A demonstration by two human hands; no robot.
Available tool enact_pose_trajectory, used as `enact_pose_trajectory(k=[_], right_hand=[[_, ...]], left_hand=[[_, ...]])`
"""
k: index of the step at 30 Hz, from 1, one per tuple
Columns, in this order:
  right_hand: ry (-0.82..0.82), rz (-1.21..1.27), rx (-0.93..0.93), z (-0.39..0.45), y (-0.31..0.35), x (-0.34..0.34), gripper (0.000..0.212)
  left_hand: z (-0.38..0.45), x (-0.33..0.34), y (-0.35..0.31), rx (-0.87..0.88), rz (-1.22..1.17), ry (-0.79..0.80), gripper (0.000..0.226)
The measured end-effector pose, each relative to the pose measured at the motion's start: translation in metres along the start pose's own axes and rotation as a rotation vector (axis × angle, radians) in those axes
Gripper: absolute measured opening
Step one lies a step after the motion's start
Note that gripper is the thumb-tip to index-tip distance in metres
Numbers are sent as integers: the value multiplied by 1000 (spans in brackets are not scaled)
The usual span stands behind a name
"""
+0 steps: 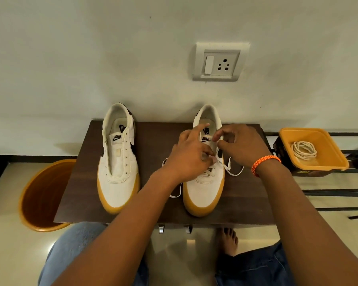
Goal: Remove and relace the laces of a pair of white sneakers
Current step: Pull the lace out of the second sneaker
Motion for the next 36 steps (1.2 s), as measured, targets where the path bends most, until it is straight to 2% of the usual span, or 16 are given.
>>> enact_pose_trajectory(k=[7, 9, 12, 14, 15, 17, 19, 20, 23, 27, 29, 31, 34, 36], right_hand=[[2, -11, -1, 1, 0, 0, 20], [5, 9, 9, 0, 0, -1, 19], [-8, 17, 21, 0, -2, -2, 16], [-12, 15, 30, 0, -3, -2, 15], [-13, 13, 33, 1, -2, -1, 15], [-17, 2, 30, 1, -1, -1, 13], [-14, 6, 29, 1, 0, 0, 11], [-13, 11, 28, 0, 0, 0, 12], [-16, 0, 22, 0, 1, 1, 16], [-5, 3, 19, 1, 0, -2, 17], [-7, 6, 23, 1, -1, -2, 17], [-14, 8, 29, 1, -1, -2, 16], [-28, 22, 36, 1, -5, -3, 9], [-17, 36, 31, 2, -5, -3, 9]], left_hand=[[4, -2, 5, -29, -110, -58, 6], [4, -9, 7, -9, -269, -87, 5], [3, -26, 7, 24, -594, -128, 16], [2, -33, 5, 0, -686, -211, 21], [2, -34, 5, -5, -647, -260, 19], [3, -30, 6, 5, -388, -289, 8], [1, -17, 7, 23, -77, -155, 27], [1, -10, 6, 20, 7, -96, 30], [0, 5, -1, 18, 28, -65, 17], [2, 6, 1, 3, 25, -57, 11], [5, 2, 4, 1, -78, -49, 9], [6, -10, 5, 7, -308, -88, 8], [3, -29, 5, -4, -741, -216, 15], [1, -36, 4, -29, -817, -319, 17]])
Point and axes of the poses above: each hand's wrist, its own z-axis towards the middle knuckle, its own x-axis out of the palm, y = z × x, the point moved 1 cm from there along z, towards the middle knuckle, and after that the axes turned 11 degrees about x, right-handed, at the moved point
